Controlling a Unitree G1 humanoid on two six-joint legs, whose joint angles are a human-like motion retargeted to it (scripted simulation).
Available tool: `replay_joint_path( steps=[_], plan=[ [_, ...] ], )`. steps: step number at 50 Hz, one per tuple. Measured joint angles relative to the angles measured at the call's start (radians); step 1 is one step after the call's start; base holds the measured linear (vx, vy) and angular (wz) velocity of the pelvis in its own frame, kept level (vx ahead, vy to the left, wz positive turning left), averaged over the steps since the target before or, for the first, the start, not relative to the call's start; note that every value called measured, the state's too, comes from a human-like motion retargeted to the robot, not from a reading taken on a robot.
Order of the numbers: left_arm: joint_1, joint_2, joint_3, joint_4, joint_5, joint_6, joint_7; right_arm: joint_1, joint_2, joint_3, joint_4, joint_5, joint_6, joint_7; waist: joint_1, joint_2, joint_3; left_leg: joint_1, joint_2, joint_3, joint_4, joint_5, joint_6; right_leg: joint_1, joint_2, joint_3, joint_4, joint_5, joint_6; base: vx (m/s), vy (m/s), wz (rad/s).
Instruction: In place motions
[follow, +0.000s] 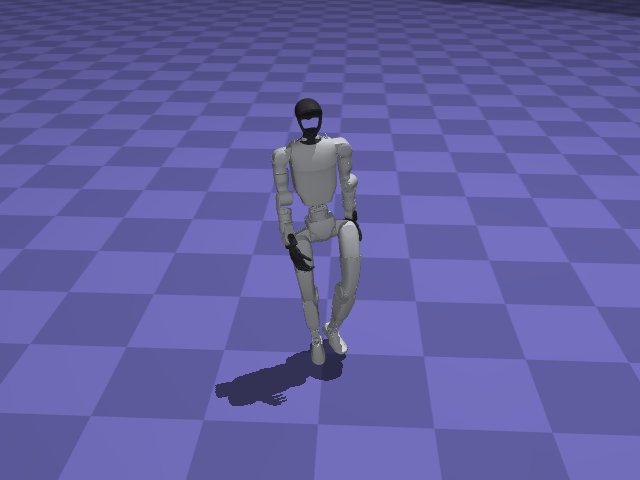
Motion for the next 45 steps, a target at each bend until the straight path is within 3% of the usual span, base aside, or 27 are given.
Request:
replay_joint_path(
  steps=[2, 3, 5, 7, 10, 12, 15, 18, 20, 23, 26, 27, 28, 30, 32, 33, 35, 37, 40, 45],
  plan=[
    [-0.054, 0.008, -0.031, -0.024, -0.02, -0.022, 0.02, 0.099, -0.039, -0.028, 0.107, -0.042, 0.023, -0.04, -0.042, 0.038, -0.015, 0.168, -0.016, 0.012, -0.292, -0.092, 0.005, -0.012, 0.032, -0.049, 0.079, 0.012, -0.018, 0.24, 0.16, 0.64],
    [-0.085, 0.009, -0.046, -0.038, -0.024, -0.026, 0.024, 0.14, -0.063, -0.049, 0.169, -0.067, 0.041, -0.064, -0.085, 0.066, -0.027, 0.206, 0.0, -0.002, -0.392, -0.086, 0.018, -0.04, 0.041, -0.101, 0.145, 0.068, -0.025, 0.1, 0.14, 0.93],
    [-0.184, 0.016, -0.071, -0.062, -0.019, -0.022, 0.012, 0.184, -0.115, -0.092, 0.281, -0.097, 0.095, -0.109, -0.126, 0.12, -0.027, 0.188, 0.052, -0.085, -0.489, -0.053, -0.008, -0.218, 0.013, -0.128, 0.417, 0.293, -0.003, -0.21, 0.18, 0.62],
    [-0.3, 0.032, -0.088, -0.114, -0.011, -0.04, -0.007, 0.211, -0.164, -0.131, 0.338, -0.064, 0.121, -0.16, -0.186, 0.115, 0.065, 0.185, 0.048, -0.114, -0.507, -0.034, 0.0, -0.418, -0.058, -0.119, 0.749, 0.37, -0.069, -0.59, 0.23, 0.72],
    [-0.459, 0.112, -0.181, -0.202, -0.017, -0.022, -0.109, 0.288, -0.221, -0.179, 0.338, 0.035, 0.174, -0.179, -0.279, 0.107, 0.198, 0.209, 0.042, -0.097, -0.521, -0.009, 0.019, -0.635, -0.196, -0.125, 1.159, 0.182, -0.145, -0.58, 0.23, 0.93],
    [-0.483, 0.129, -0.169, -0.28, 0.076, -0.012, -0.141, 0.338, -0.23, -0.209, 0.338, 0.054, 0.202, -0.194, -0.332, 0.104, 0.239, 0.2, 0.046, -0.13, -0.515, 0.008, 0.031, -0.741, -0.18, -0.089, 1.273, 0.161, -0.132, -0.23, 0.07, 0.63],
    [-0.456, 0.126, -0.198, -0.343, 0.149, -0.022, -0.039, 0.452, -0.244, -0.274, 0.338, 0.048, 0.183, -0.257, -0.35, 0.132, 0.212, 0.178, 0.083, -0.115, -0.512, 0.025, 0.03, -0.833, -0.1, -0.051, 1.324, 0.124, -0.093, 0.21, -0.11, 0.1],
    [-0.387, 0.122, -0.273, -0.359, 0.139, -0.08, 0.023, 0.549, -0.249, -0.303, 0.338, 0.086, 0.171, -0.249, -0.33, 0.147, 0.126, 0.153, 0.08, -0.099, -0.515, 0.028, 0.029, -0.817, -0.125, -0.063, 1.28, 0.095, -0.119, 0.32, -0.1, -0.14],
    [-0.348, 0.111, -0.299, -0.349, 0.16, -0.075, 0.01, 0.57, -0.242, -0.305, 0.338, 0.098, 0.187, -0.235, -0.286, 0.146, 0.089, 0.151, 0.076, -0.078, -0.521, 0.026, 0.025, -0.747, -0.104, -0.047, 1.183, 0.1, -0.113, 0.13, -0.11, -0.59],
    [-0.285, 0.072, -0.268, -0.307, 0.217, -0.046, -0.014, 0.522, -0.212, -0.274, 0.338, 0.099, 0.196, -0.23, -0.21, 0.119, 0.092, 0.193, 0.068, -0.031, -0.524, 0.012, 0.014, -0.523, -0.029, 0.012, 0.9, 0.145, -0.07, 0.02, -0.1, -0.77],
    [-0.183, 0.017, -0.213, -0.234, 0.196, -0.046, 0.017, 0.43, -0.184, -0.205, 0.338, 0.095, 0.181, -0.209, -0.165, 0.095, 0.074, 0.21, 0.044, 0.003, -0.485, -0.02, 0.016, -0.253, 0.028, 0.065, 0.504, 0.21, 0.008, 0.16, -0.11, -0.47],
    [-0.138, -0.002, -0.191, -0.208, 0.176, -0.051, 0.032, 0.39, -0.176, -0.171, 0.338, 0.096, 0.178, -0.2, -0.162, 0.085, 0.067, 0.208, 0.031, 0.006, -0.453, -0.028, 0.022, -0.159, 0.03, 0.053, 0.366, 0.182, 0.035, 0.21, -0.11, 0.0],
    [-0.088, -0.019, -0.164, -0.18, 0.154, -0.061, 0.047, 0.346, -0.168, -0.131, 0.338, 0.1, 0.177, -0.193, -0.17, 0.078, 0.062, 0.202, 0.02, 0.003, -0.405, -0.03, 0.03, -0.07, 0.026, 0.005, 0.243, 0.037, 0.043, 0.23, -0.11, -0.03],
    [0.017, -0.045, -0.096, -0.132, 0.125, -0.061, 0.08, 0.255, -0.147, -0.041, 0.338, 0.117, 0.169, -0.183, -0.139, 0.034, 0.048, 0.172, -0.004, 0.088, -0.251, 0.044, 0.058, 0.027, -0.009, -0.032, 0.043, -0.013, 0.019, 0.21, -0.1, -0.66],
    [0.058, -0.047, -0.024, -0.075, 0.107, -0.044, 0.092, 0.094, -0.113, -0.002, 0.326, 0.122, 0.159, -0.153, -0.044, 0.011, 0.071, -0.056, 0.118, 0.139, 0.177, 0.213, 0.082, 0.028, -0.028, 0.079, -0.029, 0.041, 0.043, -0.25, -0.18, -1.44],
    [0.063, -0.042, 0.001, -0.037, 0.095, -0.047, 0.101, 0.02, -0.096, -0.023, 0.288, 0.113, 0.145, -0.14, 0.006, 0.016, 0.102, -0.172, 0.23, 0.162, 0.383, 0.283, 0.129, 0.019, -0.018, 0.102, -0.041, 0.059, 0.047, -0.57, -0.28, -1.07],
    [0.078, -0.033, 0.045, 0.005, 0.043, -0.054, 0.105, -0.123, -0.048, -0.048, 0.164, 0.123, 0.125, -0.107, 0.055, -0.002, 0.176, -0.415, 0.211, 0.064, 0.688, 0.22, 0.145, 0.008, -0.023, 0.121, -0.068, 0.101, 0.044, -0.68, -0.22, -0.88],
    [0.099, -0.015, 0.055, 0.032, 0.011, -0.029, 0.037, -0.266, 0.004, -0.043, 0.031, 0.194, 0.123, -0.052, 0.158, -0.051, 0.232, -0.586, 0.324, 0.136, 0.928, 0.162, 0.143, -0.012, -0.031, 0.168, -0.059, 0.103, 0.017, -0.49, -0.15, -1.84],
    [0.152, 0.0, 0.051, 0.081, 0.141, 0.069, -0.053, -0.393, 0.093, -0.083, -0.158, 0.253, 0.1, -0.017, 0.271, -0.087, 0.266, -0.841, 0.383, 0.153, 1.152, 0.072, 0.138, -0.048, -0.064, 0.2, -0.037, 0.11, 0.001, -0.09, -0.01, -1.29],
    [0.281, 0.005, 0.008, 0.061, 0.229, 0.065, -0.016, -0.478, 0.127, 0.038, -0.357, 0.342, 0.035, 0.029, 0.324, -0.148, 0.172, -1.031, 0.439, 0.2, 1.244, 0.023, 0.123, -0.157, -0.118, 0.136, 0.027, 0.108, -0.027, 0.22, 0.06, -0.3]
  ],
)
